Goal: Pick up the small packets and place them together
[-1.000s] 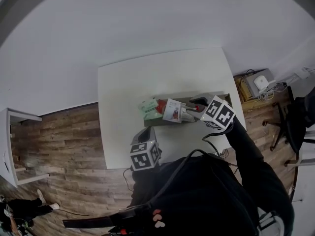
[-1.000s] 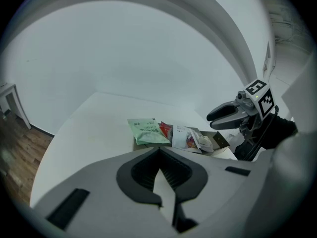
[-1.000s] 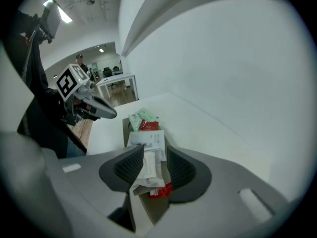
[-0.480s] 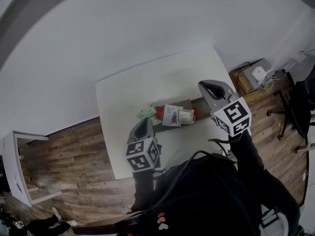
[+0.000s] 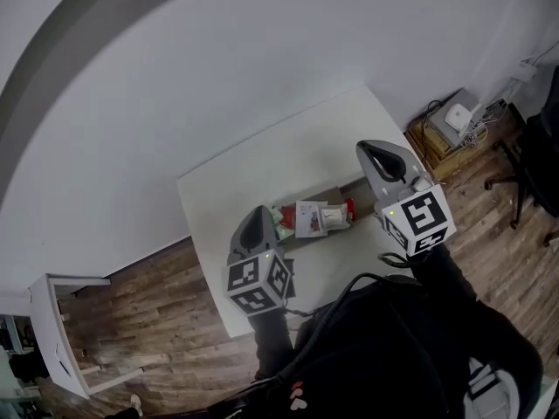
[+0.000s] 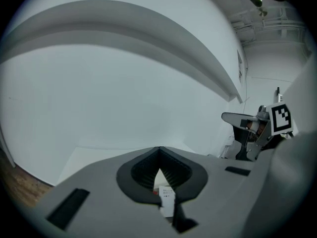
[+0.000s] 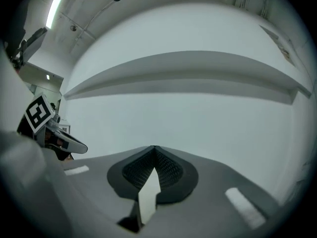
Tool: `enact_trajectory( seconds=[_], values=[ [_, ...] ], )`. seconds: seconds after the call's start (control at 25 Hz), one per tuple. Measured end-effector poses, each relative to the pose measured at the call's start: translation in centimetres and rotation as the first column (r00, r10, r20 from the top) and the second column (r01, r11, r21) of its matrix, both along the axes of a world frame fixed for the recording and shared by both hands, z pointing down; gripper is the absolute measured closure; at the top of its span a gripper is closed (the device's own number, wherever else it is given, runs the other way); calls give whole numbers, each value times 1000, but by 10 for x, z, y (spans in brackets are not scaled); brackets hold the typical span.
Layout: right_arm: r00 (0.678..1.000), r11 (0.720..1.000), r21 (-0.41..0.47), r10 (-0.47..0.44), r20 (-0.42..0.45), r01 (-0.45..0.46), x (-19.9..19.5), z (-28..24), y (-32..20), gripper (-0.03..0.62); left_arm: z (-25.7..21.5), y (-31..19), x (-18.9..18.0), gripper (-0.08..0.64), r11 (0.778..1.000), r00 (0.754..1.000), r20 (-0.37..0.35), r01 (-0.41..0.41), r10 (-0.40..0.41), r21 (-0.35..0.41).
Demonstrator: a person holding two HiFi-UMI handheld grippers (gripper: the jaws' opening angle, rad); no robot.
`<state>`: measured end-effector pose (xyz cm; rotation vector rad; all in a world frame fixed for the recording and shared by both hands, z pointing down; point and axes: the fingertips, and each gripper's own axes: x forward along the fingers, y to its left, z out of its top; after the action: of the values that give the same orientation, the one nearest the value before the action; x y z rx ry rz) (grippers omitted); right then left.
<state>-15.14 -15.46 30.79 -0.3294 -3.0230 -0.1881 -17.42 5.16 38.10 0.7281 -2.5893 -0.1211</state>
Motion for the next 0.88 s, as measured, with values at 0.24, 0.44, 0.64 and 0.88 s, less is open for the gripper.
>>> enact_trajectory(
  seconds=[0.24,0.44,0.64,0.88],
  values=[
    [1000,999,-37,-1,-7,1,3,-6,-1,592,-15,-11,-1,561,999,999,38,-28,27,21],
    [999,999,-33,-29,-29,28,5,2,6,592,-15,-14,0,561,999,999,41,-37,36,20],
    [998,998,-36,-51,-43,50,7,9,15,592,-12,-14,4,561,999,999,33,-39,38,14],
    [997,997,-34,-66,-49,64,7,11,21,592,-9,-11,5,560,999,999,24,-34,34,11]
  ],
)
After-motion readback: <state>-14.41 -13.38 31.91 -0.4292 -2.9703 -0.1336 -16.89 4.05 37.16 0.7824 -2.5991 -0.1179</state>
